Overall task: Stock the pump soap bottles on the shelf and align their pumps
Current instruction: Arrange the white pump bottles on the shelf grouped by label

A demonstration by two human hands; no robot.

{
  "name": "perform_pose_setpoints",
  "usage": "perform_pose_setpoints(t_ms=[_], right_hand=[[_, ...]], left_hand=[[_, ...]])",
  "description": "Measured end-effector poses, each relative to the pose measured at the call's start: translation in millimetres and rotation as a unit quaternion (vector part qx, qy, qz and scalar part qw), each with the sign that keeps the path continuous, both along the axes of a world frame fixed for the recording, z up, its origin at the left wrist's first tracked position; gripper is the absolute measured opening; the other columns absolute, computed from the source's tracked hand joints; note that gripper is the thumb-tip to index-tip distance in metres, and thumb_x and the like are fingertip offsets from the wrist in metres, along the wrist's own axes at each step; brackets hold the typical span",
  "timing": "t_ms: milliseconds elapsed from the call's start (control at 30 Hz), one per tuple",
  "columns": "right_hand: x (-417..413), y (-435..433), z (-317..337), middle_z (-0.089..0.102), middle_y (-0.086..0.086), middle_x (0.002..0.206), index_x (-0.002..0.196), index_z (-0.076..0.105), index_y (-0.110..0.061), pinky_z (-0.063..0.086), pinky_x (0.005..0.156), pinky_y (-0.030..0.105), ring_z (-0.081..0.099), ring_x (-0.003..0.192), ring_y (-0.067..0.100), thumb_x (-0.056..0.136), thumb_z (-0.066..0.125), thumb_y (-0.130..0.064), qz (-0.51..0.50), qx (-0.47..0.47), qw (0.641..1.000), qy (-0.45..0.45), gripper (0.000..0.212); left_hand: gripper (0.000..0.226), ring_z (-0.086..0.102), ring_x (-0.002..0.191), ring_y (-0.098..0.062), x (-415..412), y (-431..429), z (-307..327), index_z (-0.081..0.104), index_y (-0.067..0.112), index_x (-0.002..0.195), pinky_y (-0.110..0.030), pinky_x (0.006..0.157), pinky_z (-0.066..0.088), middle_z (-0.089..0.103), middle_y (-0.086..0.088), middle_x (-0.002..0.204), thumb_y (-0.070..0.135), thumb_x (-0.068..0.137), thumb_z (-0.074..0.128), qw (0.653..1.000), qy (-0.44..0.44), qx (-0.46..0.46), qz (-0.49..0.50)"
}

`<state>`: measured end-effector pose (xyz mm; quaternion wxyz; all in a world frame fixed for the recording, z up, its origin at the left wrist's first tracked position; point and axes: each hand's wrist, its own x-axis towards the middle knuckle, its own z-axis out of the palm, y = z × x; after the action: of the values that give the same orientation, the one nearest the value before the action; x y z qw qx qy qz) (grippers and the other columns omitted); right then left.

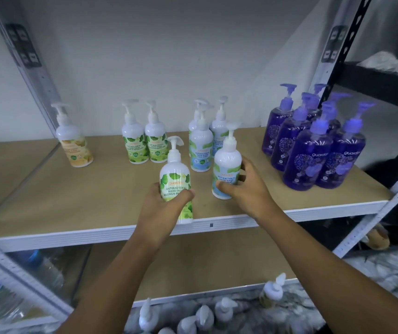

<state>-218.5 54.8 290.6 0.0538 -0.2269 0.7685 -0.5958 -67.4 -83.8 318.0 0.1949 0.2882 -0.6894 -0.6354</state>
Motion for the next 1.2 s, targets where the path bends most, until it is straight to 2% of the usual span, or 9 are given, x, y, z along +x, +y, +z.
perform_pose_setpoints(t_ms=[100,267,400,500,600,733,867,967,1200], right_hand=[[2,-4,-8,0.046,-0.004,0.121,0.136,0.047,-0.026,0.049,0.095,0.029,0.056,0.108,0.012,0.068,0.087,-0.026,-0.048,0.079,0.994,0.055,0.079],[-14,-14,-10,0.061,-0.008,0.117,0.120,0.049,-0.026,0.052,0.083,0.028,0.062,0.098,0.010,0.069,0.088,-0.027,-0.069,0.078,0.993,0.056,0.064],[-33,-23,-3,0.059,-0.008,0.112,0.112,0.044,-0.026,0.044,0.069,0.017,0.060,0.095,0.011,0.074,0.086,-0.024,-0.061,0.083,0.994,0.041,0.056],[-48,-31,3,0.056,-0.008,0.110,0.117,0.047,-0.018,0.044,0.078,0.025,0.059,0.097,0.014,0.076,0.085,-0.023,-0.055,0.098,0.993,0.024,0.057],[-60,-37,5,0.056,-0.009,0.110,0.127,0.048,-0.015,0.043,0.084,0.028,0.058,0.101,0.015,0.076,0.084,-0.022,-0.055,0.107,0.993,0.008,0.063],[-72,-42,5,0.063,-0.005,0.115,0.125,0.048,-0.017,0.050,0.089,0.034,0.063,0.105,0.019,0.073,0.085,-0.024,-0.057,0.128,0.990,0.004,0.064],[-79,-45,7,0.062,-0.004,0.114,0.127,0.048,-0.016,0.050,0.095,0.038,0.062,0.109,0.021,0.073,0.085,-0.023,-0.055,0.142,0.988,-0.003,0.066],[-82,-46,9,0.063,-0.001,0.122,0.128,0.048,-0.016,0.049,0.099,0.041,0.061,0.112,0.022,0.073,0.085,-0.022,-0.049,0.145,0.988,-0.014,0.067],[-83,-46,8,0.064,0.000,0.125,0.130,0.048,-0.017,0.049,0.100,0.041,0.061,0.114,0.022,0.073,0.085,-0.024,-0.047,0.158,0.986,-0.023,0.069]], left_hand=[[0.032,0.071,0.077,-0.020,-2,-1,-2,0.064,0.013,0.107,-0.030,0.066,0.053,0.072,-0.008,0.091,0.029,0.083,0.078,1.000,-0.004,0.007,0.011],[0.033,0.070,0.078,-0.021,-5,-5,-1,0.063,0.014,0.106,-0.032,0.068,0.054,0.072,-0.010,0.095,0.030,0.082,0.078,1.000,-0.011,0.013,0.022],[0.033,0.073,0.081,-0.026,-8,-7,-1,0.063,0.013,0.106,-0.039,0.074,0.059,0.072,-0.013,0.097,0.029,0.081,0.078,0.999,-0.008,0.031,0.027],[0.033,0.073,0.087,-0.032,-9,-9,-1,0.063,0.013,0.106,-0.047,0.080,0.061,0.072,-0.016,0.097,0.027,0.081,0.079,0.998,-0.009,0.047,0.027],[0.033,0.073,0.081,-0.031,-9,-10,-2,0.064,0.010,0.105,-0.052,0.082,0.061,0.072,-0.020,0.098,0.026,0.080,0.080,0.998,-0.004,0.059,0.017],[0.048,0.074,0.086,-0.035,-8,-9,-1,0.065,0.014,0.103,-0.056,0.084,0.060,0.074,-0.017,0.094,0.038,0.065,0.080,0.998,-0.010,0.062,0.012],[0.051,0.074,0.085,-0.033,-7,-7,-2,0.065,0.015,0.103,-0.056,0.085,0.059,0.074,-0.014,0.093,0.043,0.062,0.078,0.998,-0.018,0.053,0.006],[0.052,0.074,0.085,-0.033,-6,-5,-2,0.065,0.015,0.102,-0.055,0.085,0.059,0.074,-0.014,0.092,0.044,0.062,0.078,0.999,-0.020,0.048,0.005],[0.054,0.075,0.085,-0.033,-6,-7,-4,0.065,0.014,0.103,-0.054,0.085,0.060,0.074,-0.014,0.092,0.046,0.061,0.078,0.999,-0.018,0.044,0.006]])
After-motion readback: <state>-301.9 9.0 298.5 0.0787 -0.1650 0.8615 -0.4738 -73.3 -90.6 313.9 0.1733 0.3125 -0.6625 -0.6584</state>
